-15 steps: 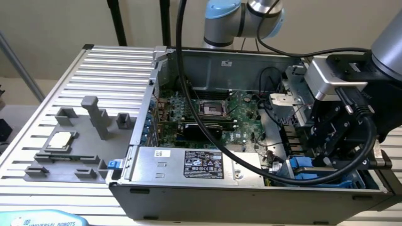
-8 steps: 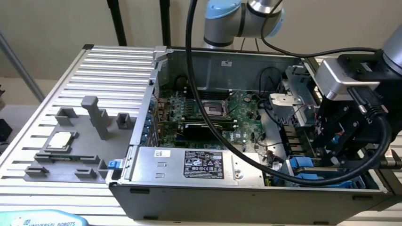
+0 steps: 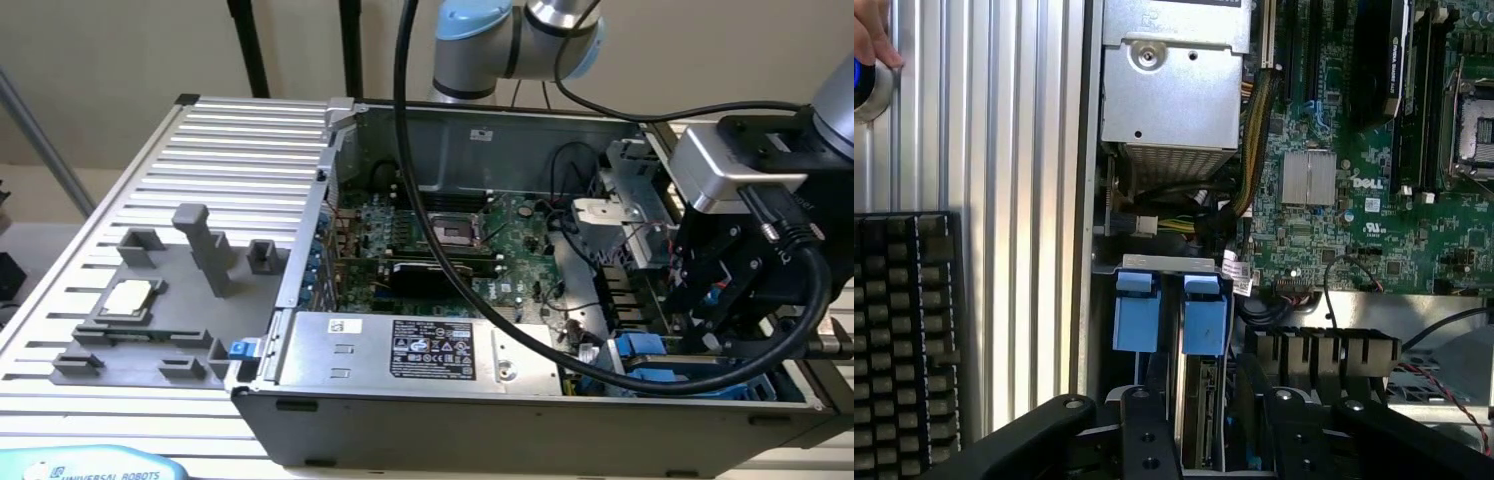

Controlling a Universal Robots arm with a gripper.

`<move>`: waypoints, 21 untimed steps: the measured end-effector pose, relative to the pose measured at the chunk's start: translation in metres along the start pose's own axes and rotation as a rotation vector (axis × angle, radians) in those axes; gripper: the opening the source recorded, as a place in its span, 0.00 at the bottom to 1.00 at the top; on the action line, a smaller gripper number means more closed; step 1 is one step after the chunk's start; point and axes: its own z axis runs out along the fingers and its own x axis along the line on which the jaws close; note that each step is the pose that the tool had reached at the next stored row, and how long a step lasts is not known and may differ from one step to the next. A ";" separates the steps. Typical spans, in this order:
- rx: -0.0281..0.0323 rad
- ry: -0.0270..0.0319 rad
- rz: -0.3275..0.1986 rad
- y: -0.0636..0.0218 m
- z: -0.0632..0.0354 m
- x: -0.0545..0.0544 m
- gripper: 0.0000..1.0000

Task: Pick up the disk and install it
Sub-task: 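Insert the first disk wire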

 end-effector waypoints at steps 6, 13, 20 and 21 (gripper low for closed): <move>0.0000 0.0000 0.000 0.0000 0.0000 0.000 0.41; 0.0001 -0.0038 0.000 -0.0074 -0.0154 -0.001 0.41; -0.0006 -0.0042 -0.001 -0.0375 -0.0199 -0.001 0.41; -0.0007 -0.0036 -0.002 -0.0399 -0.0180 -0.002 0.41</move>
